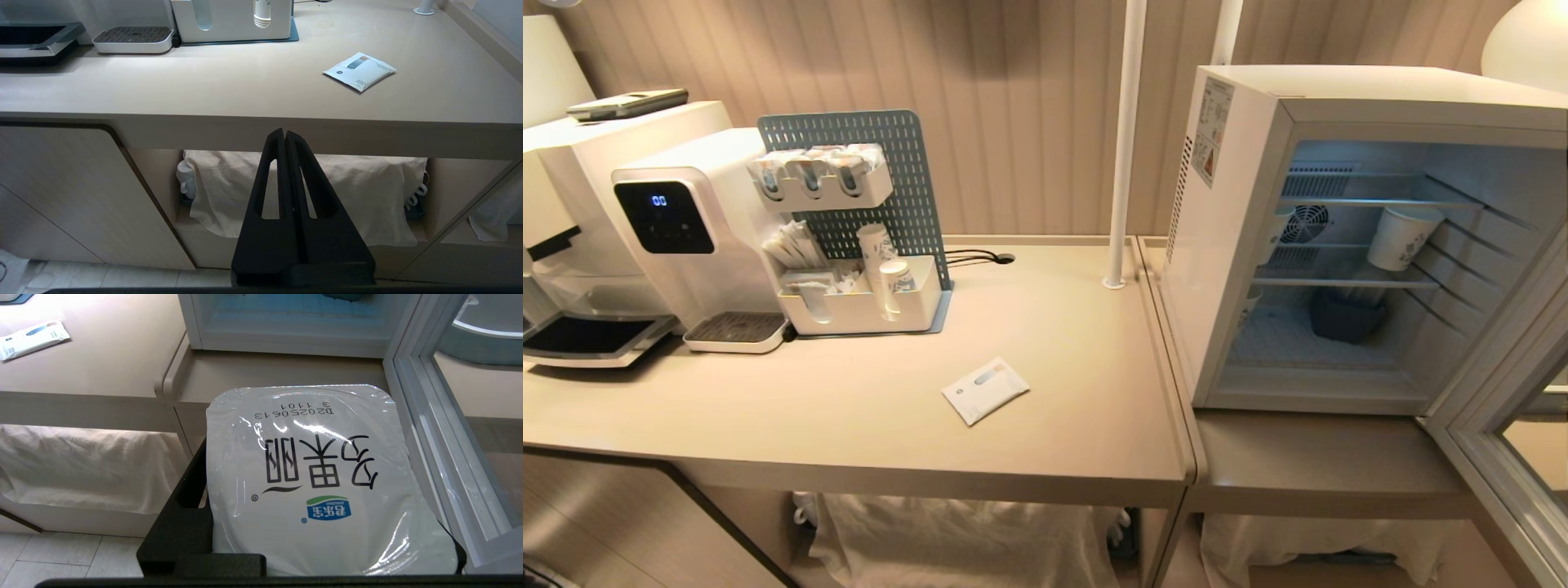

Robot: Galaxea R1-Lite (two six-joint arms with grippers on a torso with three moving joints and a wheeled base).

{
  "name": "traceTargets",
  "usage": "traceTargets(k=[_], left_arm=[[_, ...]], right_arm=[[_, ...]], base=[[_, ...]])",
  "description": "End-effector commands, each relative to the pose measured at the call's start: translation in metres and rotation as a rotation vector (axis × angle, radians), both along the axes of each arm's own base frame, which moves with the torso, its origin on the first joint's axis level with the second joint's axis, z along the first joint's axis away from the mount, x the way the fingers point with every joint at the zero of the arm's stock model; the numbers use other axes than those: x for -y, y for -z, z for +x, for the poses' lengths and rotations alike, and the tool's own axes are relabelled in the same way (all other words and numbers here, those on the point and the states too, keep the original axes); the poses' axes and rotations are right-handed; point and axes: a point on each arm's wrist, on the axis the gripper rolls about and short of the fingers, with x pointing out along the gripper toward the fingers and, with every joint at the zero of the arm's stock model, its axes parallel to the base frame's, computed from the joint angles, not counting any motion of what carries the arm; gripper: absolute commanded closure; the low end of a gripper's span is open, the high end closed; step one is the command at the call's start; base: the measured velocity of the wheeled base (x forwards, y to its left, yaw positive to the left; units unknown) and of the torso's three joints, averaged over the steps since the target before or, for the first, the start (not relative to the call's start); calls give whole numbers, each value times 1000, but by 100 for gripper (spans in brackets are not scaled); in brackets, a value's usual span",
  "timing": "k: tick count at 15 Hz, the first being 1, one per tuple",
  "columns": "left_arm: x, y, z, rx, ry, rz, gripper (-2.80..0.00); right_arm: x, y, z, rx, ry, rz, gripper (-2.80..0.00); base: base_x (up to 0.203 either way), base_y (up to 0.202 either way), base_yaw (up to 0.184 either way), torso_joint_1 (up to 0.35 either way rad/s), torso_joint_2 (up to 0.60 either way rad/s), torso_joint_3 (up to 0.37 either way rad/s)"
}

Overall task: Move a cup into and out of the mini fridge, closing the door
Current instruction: Put the yoghurt in the freezer

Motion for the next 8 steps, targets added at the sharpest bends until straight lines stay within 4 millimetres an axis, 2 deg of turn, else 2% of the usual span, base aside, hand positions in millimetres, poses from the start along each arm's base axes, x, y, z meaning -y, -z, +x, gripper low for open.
traceTargets(k=[1,3,8], left_arm=[[0,0,0,-1,-1,9,0],[0,0,0,-1,-2,15,0],[0,0,0,0,-2,12,0]], right_arm=[[0,0,0,0,-1,-1,0],[0,0,0,5,-1,-1,0],[0,0,-1,8,-1,-1,0]], base=[[0,0,0,0,0,0],[0,0,0,1,-1,-28],[0,0,0,5,5,-138]])
